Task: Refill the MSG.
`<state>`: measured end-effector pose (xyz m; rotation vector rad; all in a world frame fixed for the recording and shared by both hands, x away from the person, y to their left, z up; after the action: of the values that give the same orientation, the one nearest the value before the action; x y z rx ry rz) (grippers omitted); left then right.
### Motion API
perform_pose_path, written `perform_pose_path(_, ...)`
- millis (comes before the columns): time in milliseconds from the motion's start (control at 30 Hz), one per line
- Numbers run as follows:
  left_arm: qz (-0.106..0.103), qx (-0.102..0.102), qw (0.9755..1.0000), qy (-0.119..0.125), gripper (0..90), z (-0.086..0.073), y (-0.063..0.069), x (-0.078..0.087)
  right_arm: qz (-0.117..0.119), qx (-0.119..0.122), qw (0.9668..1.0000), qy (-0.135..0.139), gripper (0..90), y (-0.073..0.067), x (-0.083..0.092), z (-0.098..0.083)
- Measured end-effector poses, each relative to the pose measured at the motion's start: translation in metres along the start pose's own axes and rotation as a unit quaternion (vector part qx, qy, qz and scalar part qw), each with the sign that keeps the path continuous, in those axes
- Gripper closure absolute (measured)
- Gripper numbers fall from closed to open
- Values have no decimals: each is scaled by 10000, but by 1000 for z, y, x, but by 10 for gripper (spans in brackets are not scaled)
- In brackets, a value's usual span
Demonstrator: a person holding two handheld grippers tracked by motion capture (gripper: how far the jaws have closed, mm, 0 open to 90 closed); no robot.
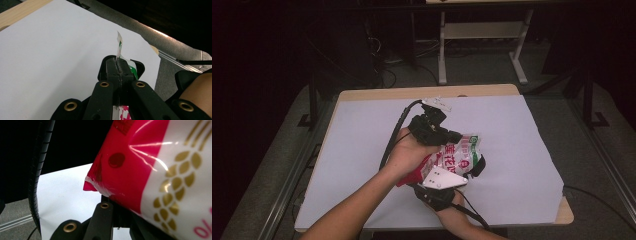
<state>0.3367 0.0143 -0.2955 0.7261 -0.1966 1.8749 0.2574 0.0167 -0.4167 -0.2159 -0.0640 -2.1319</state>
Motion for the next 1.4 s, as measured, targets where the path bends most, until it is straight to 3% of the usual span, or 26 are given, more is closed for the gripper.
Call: perform_pose_path(1400,24,3,10000,16,900,0,1,0,42,-20,10000,70,900,-2,0,2)
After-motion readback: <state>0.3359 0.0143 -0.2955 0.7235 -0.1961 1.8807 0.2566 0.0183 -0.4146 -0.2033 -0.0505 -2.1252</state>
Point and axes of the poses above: each handheld gripper's, and its own axes: x roughly backward along the jaws, z roughly out of its top, y roughly to its right, the point moved 5 cm from there along -x, roughly forward along the jaws, and after that the axes turned 5 degrees about y, right-handed, at the moved point
